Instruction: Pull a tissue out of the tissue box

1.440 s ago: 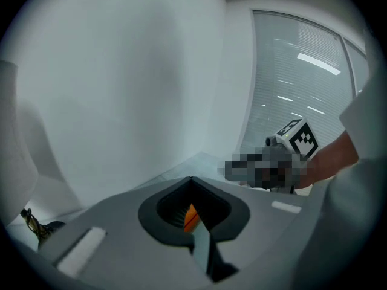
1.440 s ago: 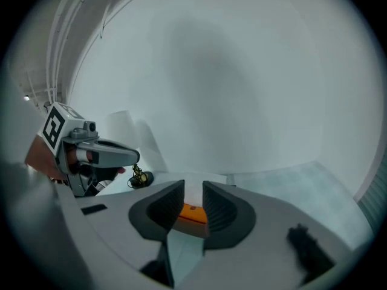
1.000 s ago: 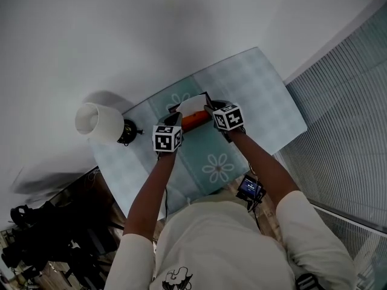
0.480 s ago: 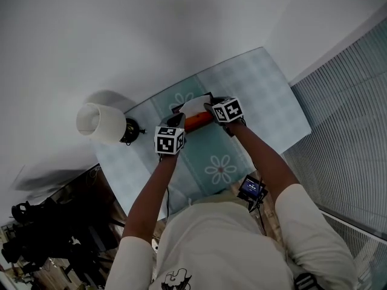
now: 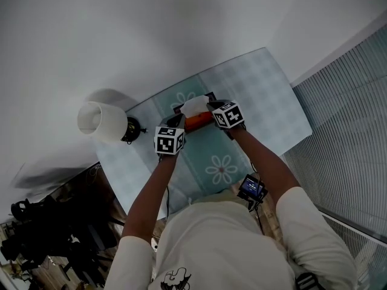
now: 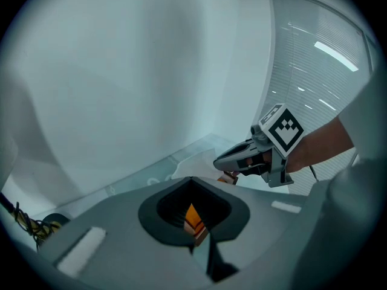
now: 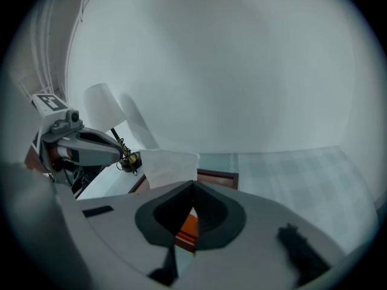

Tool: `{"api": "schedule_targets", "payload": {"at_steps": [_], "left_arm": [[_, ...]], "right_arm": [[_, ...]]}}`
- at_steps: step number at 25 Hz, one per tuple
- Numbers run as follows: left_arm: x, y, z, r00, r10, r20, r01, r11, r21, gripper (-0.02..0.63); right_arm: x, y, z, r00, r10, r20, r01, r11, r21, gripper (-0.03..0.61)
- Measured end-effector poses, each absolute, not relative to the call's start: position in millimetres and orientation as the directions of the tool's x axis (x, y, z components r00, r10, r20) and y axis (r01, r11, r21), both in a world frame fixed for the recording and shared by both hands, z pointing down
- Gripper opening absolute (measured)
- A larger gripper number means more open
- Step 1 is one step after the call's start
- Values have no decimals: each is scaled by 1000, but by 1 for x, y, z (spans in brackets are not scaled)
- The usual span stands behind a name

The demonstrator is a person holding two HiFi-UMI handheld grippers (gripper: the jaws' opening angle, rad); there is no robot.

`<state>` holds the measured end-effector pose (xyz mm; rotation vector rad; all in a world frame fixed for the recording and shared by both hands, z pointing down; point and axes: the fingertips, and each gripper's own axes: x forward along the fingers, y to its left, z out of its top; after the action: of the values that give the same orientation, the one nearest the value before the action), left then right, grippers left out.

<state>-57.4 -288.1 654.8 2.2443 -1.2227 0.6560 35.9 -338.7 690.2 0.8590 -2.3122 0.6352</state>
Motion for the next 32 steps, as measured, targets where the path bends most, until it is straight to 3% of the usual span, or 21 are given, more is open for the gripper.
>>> {"api": "schedule_targets", "payload": {"at_steps": [17,32], "left_arm": [[-65,-247,626,491,-655,575,-849,-509,145,6],[-58,-182,561,575,-686,445,-800,-587,128,6]], "right_arm": [[38,-282,630,-663,-515,543,-704,677,-217,14],[39,-204,567,-683,-585,436,-715,657,-238,14]]}}
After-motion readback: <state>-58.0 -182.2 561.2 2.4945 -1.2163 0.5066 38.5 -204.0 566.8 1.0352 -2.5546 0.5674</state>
